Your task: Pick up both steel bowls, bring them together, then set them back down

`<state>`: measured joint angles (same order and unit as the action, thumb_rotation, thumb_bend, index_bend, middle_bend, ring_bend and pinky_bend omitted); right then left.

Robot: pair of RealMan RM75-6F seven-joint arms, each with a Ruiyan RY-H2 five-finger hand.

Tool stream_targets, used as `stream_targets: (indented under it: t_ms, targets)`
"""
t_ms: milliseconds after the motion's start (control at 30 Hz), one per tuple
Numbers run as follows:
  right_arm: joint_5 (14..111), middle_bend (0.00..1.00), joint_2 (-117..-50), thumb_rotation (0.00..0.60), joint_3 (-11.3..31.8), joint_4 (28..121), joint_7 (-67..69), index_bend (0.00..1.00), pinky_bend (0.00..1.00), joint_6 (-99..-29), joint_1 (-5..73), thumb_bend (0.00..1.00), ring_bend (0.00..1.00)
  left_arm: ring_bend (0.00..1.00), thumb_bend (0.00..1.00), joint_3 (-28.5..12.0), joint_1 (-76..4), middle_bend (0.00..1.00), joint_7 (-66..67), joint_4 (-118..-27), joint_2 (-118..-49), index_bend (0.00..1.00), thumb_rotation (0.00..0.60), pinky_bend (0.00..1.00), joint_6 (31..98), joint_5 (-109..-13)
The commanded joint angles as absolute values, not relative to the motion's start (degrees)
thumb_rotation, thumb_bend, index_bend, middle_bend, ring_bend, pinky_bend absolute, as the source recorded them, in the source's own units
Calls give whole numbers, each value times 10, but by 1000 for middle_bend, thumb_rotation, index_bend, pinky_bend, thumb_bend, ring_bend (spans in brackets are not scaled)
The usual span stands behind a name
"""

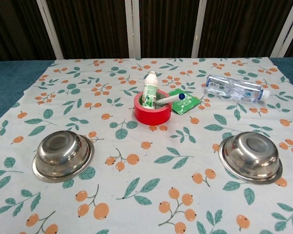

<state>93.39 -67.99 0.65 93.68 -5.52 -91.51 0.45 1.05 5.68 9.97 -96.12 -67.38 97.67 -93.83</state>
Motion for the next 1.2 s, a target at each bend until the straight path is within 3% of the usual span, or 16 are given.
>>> stream_targets:
  t_ms: [33,433,667,867,1200]
  targets:
    - [933,0,-680,600,7,936,-55,120,64,-915,4,120,60,0,0,10,58,0,101,-965,-672,95,600,89,975,-934]
    - [942,0,-682,600,5,941,-26,157,39,-920,2,120,67,0,0,11,56,0,101,-944,-683,95,600,113,998,-980]
    - [936,0,-683,600,-1,957,-6,160,37,-899,7,120,68,0,0,1,52,0,110,-951,-687,93,600,113,982,-952]
    - [913,0,-685,600,-4,989,28,168,20,-848,26,120,68,0,0,-11,37,0,161,-988,-699,89,600,113,937,-907]
    - [841,0,-678,600,31,1055,-69,168,16,-761,77,119,68,0,0,-34,-20,0,253,-1038,-718,76,600,113,855,-882]
